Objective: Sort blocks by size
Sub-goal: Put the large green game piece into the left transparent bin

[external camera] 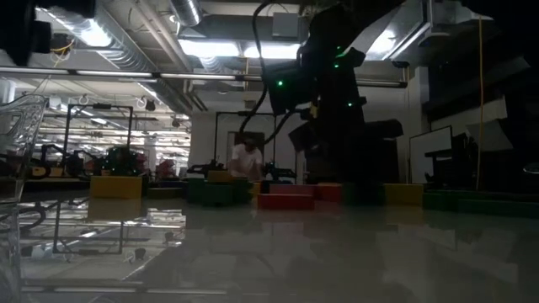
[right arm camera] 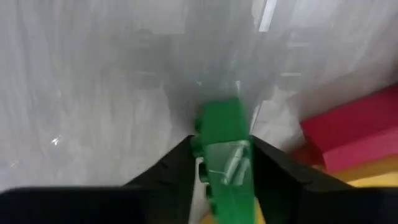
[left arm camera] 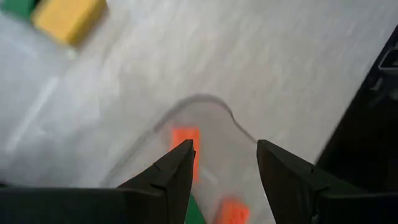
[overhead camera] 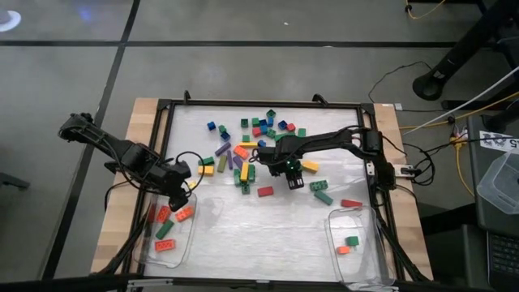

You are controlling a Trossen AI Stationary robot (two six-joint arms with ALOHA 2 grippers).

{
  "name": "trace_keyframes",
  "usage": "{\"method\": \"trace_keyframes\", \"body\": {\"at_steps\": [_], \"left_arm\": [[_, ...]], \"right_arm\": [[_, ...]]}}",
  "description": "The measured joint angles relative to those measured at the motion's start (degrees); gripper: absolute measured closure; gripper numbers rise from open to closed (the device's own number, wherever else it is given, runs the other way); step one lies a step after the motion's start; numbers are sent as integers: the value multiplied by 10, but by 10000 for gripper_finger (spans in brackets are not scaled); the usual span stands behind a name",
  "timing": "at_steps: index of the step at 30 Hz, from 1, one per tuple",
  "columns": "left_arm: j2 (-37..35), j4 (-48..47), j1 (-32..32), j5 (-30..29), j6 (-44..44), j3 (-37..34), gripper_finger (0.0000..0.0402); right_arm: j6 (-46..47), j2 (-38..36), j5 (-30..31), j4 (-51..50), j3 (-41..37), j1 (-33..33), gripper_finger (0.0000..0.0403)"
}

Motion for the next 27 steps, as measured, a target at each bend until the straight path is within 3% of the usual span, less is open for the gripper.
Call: {"method": "trace_keyframes", "body": {"at_steps": [2,12,20,27], "left_arm": [[0,17,0,-34,23,0,237],[23,137,1,-238,163,0,237],[90,183,5,-301,272,0,237],[143,187,31,-315,266,0,237]], "right_arm": [[0,-1,-2,10,0,0,312],[-1,-2,-41,124,42,0,315],[-23,-2,-114,256,115,0,305],[-26,-2,-145,389,149,0,307]]}}
